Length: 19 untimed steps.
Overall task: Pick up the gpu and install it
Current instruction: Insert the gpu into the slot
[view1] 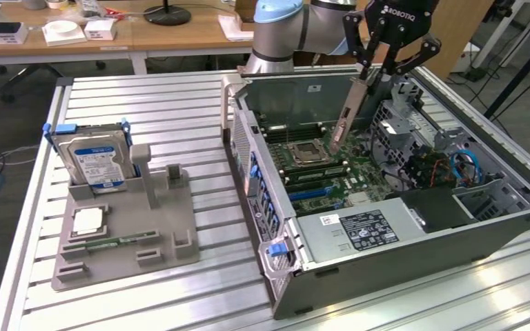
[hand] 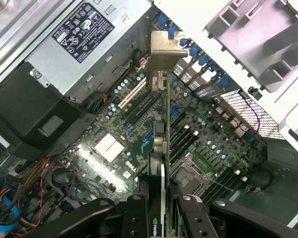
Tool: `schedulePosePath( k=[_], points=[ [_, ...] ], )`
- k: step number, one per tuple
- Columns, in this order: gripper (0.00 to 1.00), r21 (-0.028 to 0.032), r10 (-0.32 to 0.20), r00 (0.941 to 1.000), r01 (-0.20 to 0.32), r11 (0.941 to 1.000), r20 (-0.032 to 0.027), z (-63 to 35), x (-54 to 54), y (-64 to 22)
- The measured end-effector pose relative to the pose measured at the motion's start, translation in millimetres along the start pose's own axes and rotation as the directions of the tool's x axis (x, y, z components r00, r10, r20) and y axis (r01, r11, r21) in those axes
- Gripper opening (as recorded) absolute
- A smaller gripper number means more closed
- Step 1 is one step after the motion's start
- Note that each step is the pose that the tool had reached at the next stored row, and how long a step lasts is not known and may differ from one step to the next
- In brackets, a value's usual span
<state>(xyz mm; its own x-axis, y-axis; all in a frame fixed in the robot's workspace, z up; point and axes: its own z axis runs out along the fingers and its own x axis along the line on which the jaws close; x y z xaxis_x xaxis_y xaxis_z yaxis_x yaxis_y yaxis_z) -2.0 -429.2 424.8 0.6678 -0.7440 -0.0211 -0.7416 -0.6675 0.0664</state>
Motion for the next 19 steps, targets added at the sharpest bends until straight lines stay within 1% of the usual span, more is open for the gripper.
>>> schedulePosePath(
  k=[13, 14, 15, 17, 19],
  points=[
    [0.26, 0.0, 0.0, 1.0, 0.0, 1.0, 0.0, 0.1, 0.0, 0.0],
    [0.26, -0.0009, 0.001, 1.0, -0.001, 1.0, -0.0008, 0.1, -0.2, -0.2],
    [0.26, -0.0017, 0.011, 0.9999, -0.011, 0.9999, -0.0011, 0.2, -0.2, -0.2],
    [0.26, -0.0011, 0.047, 0.9989, -0.047, 0.9989, 0.0011, 0.4, -0.2, -0.1],
    [0.26, -0.0006, 0.082, 0.9966, -0.082, 0.9966, 0.0033, 0.9, -0.2, -0.2]
  ],
)
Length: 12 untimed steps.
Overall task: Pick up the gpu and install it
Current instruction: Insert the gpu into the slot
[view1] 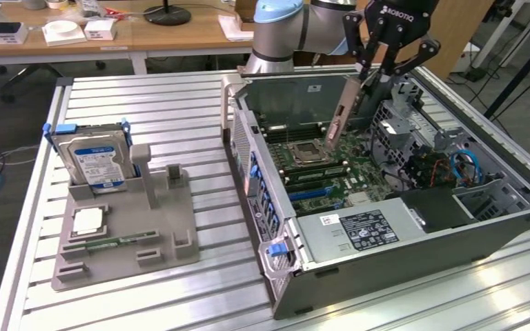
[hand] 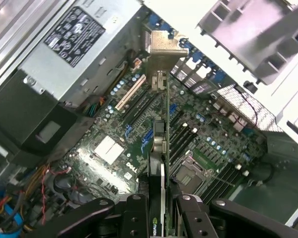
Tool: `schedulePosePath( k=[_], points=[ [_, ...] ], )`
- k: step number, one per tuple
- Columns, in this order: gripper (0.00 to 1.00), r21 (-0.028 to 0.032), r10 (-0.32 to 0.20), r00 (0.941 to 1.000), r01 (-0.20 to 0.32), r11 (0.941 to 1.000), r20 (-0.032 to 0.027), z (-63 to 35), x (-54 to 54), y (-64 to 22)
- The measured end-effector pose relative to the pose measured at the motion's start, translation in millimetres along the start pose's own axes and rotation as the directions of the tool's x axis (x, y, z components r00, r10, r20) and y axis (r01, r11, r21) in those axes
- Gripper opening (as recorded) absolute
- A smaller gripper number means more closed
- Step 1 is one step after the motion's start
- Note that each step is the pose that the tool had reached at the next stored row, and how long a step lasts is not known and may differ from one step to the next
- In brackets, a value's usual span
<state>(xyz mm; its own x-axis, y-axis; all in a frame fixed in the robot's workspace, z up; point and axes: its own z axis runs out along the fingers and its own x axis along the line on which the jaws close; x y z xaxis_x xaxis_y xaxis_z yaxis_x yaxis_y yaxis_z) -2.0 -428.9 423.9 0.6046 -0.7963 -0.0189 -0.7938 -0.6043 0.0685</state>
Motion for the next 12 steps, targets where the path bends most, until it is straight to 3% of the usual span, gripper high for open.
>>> schedulePosePath(
  k=[5, 12],
  points=[
    [0.26, 0.0018, 0.073, 0.9973, -0.073, 0.9973, 0.0055, 2.1, 0.1, -0.2],
    [0.26, 0.0049, 0.153, 0.9882, -0.153, 0.9883, 0.0131, 5.3, 0.1, -0.4]
  ],
)
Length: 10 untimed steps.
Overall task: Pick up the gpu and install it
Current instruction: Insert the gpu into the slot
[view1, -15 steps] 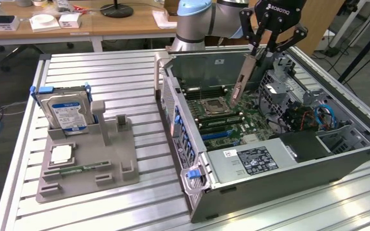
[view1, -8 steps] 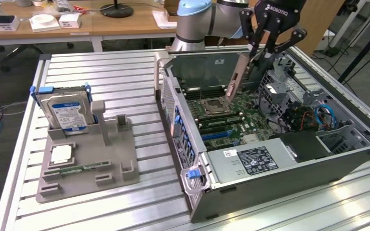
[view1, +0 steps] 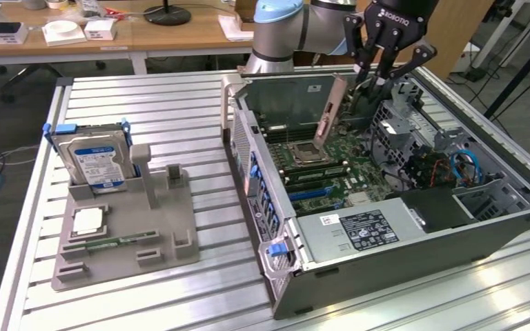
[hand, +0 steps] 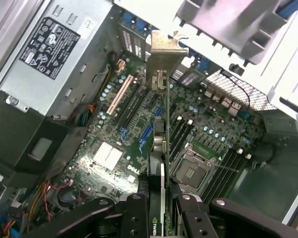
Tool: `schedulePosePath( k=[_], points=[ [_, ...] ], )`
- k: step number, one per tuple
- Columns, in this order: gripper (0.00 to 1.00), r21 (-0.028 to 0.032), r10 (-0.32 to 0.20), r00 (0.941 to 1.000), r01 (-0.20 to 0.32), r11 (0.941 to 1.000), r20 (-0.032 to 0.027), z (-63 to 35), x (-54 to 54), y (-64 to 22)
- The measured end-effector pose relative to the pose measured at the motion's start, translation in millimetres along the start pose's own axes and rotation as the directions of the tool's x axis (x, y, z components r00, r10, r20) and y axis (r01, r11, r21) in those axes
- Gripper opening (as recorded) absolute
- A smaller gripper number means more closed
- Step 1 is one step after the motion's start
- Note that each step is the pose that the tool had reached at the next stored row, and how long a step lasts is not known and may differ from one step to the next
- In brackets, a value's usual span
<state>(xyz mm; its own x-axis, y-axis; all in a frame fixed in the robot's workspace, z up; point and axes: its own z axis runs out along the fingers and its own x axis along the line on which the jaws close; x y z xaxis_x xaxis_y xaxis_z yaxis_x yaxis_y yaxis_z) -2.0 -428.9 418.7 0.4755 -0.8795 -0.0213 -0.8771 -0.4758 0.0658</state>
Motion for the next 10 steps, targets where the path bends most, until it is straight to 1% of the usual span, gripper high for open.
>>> schedulePosePath(
  k=[3, 5, 7, 10],
  points=[
    [0.26, 0.0027, 0.023, 0.9997, -0.023, 0.9997, 0.0027, 0.9, 0.0, -0.1],
    [0.26, 0.0038, 0.048, 0.9988, -0.048, 0.9988, 0.0049, 1.4, 0.0, -0.1],
    [0.26, 0.0045, 0.084, 0.9965, -0.084, 0.9965, 0.0075, 1.9, 0.0, -0.2],
    [0.26, 0.0053, 0.137, 0.9905, -0.137, 0.9906, 0.0112, 2.5, 0.0, -0.2]
  ],
)
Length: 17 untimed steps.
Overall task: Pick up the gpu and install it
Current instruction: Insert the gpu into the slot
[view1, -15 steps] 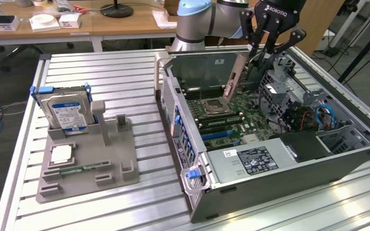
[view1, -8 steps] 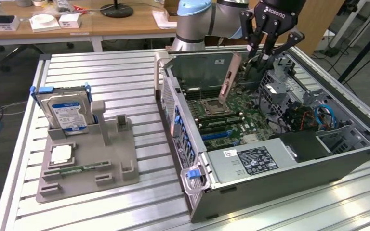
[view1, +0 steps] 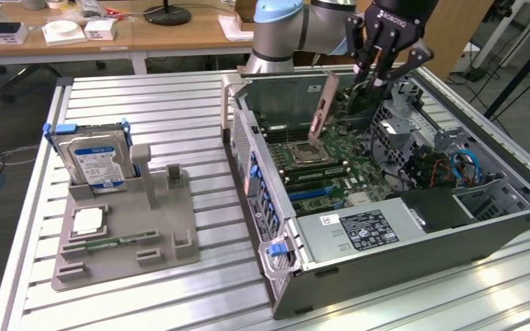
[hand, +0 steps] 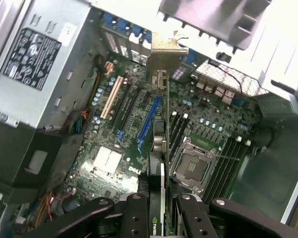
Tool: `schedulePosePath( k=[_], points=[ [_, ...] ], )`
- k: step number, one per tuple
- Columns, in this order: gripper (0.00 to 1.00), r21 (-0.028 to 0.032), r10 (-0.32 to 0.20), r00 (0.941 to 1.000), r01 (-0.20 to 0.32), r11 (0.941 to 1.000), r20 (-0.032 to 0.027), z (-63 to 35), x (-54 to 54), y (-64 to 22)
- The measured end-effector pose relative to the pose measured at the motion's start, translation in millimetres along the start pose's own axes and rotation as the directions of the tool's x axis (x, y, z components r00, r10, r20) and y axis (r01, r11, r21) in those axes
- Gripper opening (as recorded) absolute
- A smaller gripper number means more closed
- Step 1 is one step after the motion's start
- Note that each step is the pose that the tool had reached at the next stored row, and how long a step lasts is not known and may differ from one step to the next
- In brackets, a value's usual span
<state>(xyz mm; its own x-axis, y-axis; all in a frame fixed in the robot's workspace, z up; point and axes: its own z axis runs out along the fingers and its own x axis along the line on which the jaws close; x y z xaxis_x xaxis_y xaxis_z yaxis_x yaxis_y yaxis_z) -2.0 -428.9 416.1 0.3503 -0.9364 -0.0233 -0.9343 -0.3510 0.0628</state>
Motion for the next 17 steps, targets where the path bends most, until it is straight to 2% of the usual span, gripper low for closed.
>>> schedulePosePath(
  k=[4, 8, 12, 17],
  points=[
    [0.26, 0.0013, 0.066, 0.9978, -0.066, 0.9978, 0.0039, 1.0, 0.1, 0.0],
    [0.26, 0.0026, 0.128, 0.9918, -0.128, 0.9918, 0.0083, 3.0, 0.1, -0.2],
    [0.26, 0.0034, 0.191, 0.9815, -0.191, 0.9816, 0.0123, 5.3, 0.1, -0.3],
    [0.26, 0.004, 0.264, 0.9643, -0.264, 0.9644, 0.0174, 9.0, 0.2, -0.6]
  ],
)
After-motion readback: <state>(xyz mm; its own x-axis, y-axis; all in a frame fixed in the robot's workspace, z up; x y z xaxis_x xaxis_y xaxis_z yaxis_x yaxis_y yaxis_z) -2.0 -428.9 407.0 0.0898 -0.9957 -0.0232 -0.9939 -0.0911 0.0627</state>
